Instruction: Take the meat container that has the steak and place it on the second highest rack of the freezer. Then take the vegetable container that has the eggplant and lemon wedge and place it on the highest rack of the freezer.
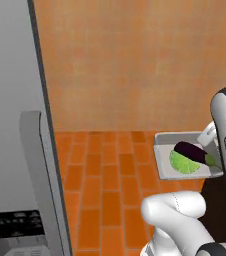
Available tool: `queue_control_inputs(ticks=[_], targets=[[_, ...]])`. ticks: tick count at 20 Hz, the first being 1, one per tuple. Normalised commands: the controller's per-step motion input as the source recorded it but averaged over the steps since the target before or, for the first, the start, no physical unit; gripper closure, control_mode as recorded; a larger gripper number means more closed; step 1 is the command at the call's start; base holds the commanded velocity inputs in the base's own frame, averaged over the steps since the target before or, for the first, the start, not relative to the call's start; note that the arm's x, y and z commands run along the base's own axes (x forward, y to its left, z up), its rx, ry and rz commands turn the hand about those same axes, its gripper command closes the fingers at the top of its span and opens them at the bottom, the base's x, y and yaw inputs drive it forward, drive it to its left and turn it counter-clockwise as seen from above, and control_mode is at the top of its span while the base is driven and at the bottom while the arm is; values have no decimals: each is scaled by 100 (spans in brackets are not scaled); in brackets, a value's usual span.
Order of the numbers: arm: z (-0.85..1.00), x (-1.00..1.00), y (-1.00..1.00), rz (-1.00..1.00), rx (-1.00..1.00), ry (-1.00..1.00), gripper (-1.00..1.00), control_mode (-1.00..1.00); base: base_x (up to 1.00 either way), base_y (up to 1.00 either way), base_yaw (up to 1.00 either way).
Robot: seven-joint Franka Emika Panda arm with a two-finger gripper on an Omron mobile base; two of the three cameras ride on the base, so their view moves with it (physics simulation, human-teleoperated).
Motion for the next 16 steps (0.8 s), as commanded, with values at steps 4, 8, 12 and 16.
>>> queue_control_inputs(ticks=[4, 8, 12, 16], targets=[[0, 0, 0, 0, 0, 0, 100, 100, 85, -17, 2], [0, 0, 0, 0, 0, 0, 100, 100, 80, -9, 7], [0, 0, 0, 0, 0, 0, 100, 100, 70, -7, 8], [0, 0, 0, 0, 0, 0, 100, 100, 59, -1, 13]])
